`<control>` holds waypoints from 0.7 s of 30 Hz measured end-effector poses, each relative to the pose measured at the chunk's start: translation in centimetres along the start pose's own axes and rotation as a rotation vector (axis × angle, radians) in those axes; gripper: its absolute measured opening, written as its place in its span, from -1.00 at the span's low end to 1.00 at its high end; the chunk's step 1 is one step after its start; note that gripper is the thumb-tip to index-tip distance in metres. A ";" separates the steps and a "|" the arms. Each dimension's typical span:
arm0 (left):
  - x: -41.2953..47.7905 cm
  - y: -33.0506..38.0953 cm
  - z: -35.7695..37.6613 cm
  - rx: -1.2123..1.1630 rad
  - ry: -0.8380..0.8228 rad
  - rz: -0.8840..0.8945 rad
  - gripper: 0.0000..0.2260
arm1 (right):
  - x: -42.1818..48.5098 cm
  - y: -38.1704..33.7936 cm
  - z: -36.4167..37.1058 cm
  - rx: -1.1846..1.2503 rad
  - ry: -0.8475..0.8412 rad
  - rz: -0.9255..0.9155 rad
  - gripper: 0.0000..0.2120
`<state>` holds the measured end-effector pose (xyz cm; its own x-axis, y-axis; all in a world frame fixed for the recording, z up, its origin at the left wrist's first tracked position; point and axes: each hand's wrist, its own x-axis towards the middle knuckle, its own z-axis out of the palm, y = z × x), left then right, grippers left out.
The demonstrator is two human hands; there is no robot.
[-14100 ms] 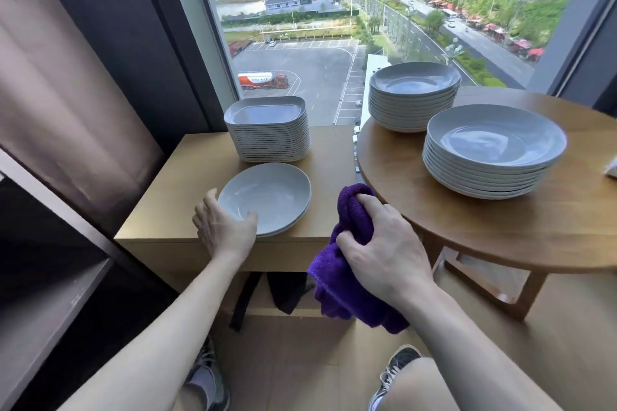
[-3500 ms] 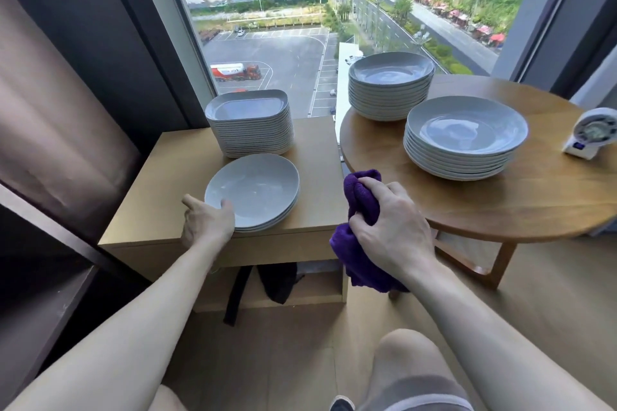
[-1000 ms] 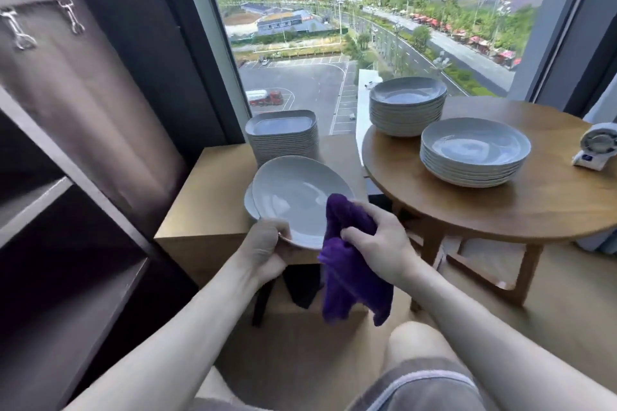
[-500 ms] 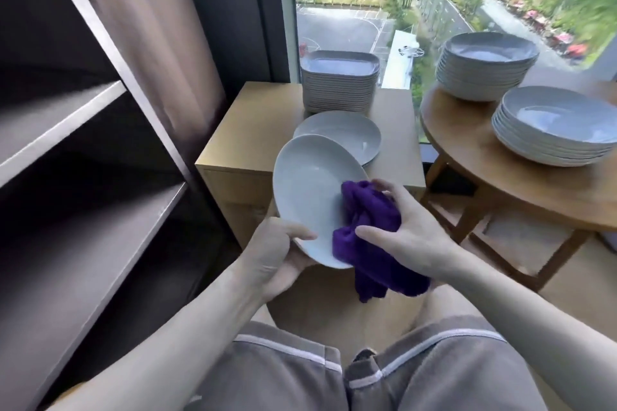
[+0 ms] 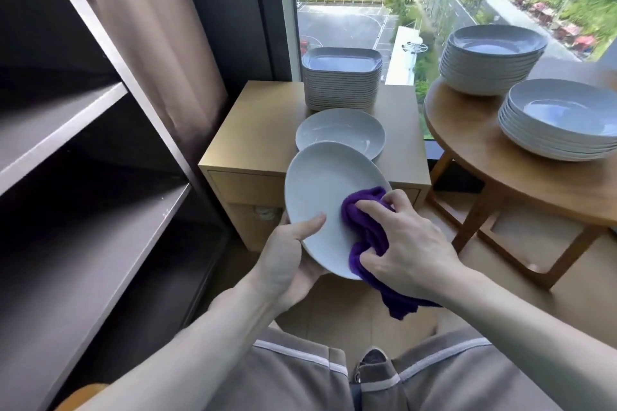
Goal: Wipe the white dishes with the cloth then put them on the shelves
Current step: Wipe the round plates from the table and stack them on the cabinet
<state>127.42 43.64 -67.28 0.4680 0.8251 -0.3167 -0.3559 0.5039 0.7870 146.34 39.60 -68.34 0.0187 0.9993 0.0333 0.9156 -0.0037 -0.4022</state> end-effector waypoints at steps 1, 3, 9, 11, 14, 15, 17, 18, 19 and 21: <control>0.2 0.0 0.0 0.005 0.026 -0.038 -0.57 | -0.1 0.1 -0.1 -0.031 -0.025 -0.024 -0.41; 0.7 -0.2 -0.1 0.027 0.065 -0.098 -0.55 | -0.3 -0.2 -0.2 -0.054 -0.088 -0.107 -0.43; 1.0 -1.6 -0.3 0.076 0.095 -0.156 -0.21 | -1.7 -1.5 -0.2 0.052 -0.183 -0.373 -0.49; 0.9 -2.5 0.0 0.092 0.083 -0.183 -0.23 | -1.7 -1.3 -0.3 0.095 -0.131 -0.377 -0.50; 0.8 -3.0 0.9 0.171 0.042 -0.164 -0.37 | -1.0 -0.7 -0.4 0.052 -0.004 -0.308 -0.49; 0.9 -2.9 1.1 0.197 0.035 -0.151 -0.39 | -0.6 -0.3 -0.5 0.027 0.027 -0.273 -0.48; 1.0 -2.7 1.4 0.230 0.032 -0.123 -0.41 | 0.0 0.5 -0.5 0.001 0.060 -0.205 -0.45; 1.1 -2.5 1.4 0.247 0.028 -0.102 -0.42 | 0.4 0.9 -0.5 -0.003 0.068 -0.167 -0.44; 1.1 -2.4 1.5 0.265 0.027 -0.082 -0.41 | 0.7 1.4 -0.5 -0.011 0.070 -0.129 -0.44; 1.1 -1.8 1.3 0.290 0.037 -0.059 -0.39 | 1.2 2.2 -0.3 -0.043 0.060 -0.070 -0.45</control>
<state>129.67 43.32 -68.35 0.4495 0.8080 -0.3809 -0.0807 0.4614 0.8835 148.43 40.80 -68.93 -0.0231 0.9930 0.1156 0.9319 0.0633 -0.3572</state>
